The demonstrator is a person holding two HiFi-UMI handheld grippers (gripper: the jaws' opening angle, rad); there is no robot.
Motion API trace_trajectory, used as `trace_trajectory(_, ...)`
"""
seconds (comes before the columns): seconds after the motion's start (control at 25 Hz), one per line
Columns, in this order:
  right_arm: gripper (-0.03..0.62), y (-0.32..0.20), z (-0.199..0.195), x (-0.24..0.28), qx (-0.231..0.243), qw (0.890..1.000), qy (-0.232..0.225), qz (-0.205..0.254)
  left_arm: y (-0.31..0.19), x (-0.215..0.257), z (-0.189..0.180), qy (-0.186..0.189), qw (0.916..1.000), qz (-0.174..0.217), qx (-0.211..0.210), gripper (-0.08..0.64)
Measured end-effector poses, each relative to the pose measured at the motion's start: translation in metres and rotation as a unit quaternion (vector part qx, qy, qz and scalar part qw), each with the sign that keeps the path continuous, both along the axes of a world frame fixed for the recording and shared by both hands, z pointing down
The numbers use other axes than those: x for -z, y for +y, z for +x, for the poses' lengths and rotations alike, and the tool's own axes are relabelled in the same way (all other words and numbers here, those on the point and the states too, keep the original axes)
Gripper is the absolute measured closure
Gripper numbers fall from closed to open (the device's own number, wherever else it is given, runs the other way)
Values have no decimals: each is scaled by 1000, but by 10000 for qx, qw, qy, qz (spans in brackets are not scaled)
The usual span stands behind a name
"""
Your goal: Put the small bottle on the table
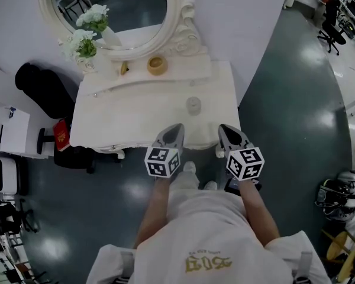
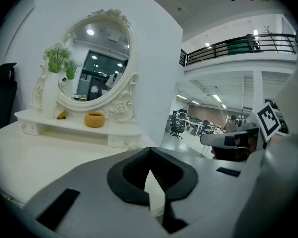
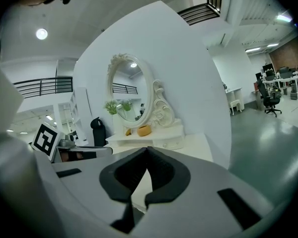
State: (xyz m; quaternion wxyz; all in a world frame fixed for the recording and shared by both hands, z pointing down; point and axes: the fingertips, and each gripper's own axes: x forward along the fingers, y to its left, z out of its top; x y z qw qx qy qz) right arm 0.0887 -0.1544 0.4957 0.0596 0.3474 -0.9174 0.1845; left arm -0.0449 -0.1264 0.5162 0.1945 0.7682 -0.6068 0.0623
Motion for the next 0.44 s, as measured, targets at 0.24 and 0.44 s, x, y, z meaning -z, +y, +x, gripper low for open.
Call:
trace_trajectory(0.24,581,3,-4,-1,35,10000,36,-6,2,-2,-3,61,10000,-23,4,543)
trace_trajectory(0.44,581,6,-6,-4,80,9999,79,-25,4,-5,-8,136,9999,-45,64,543)
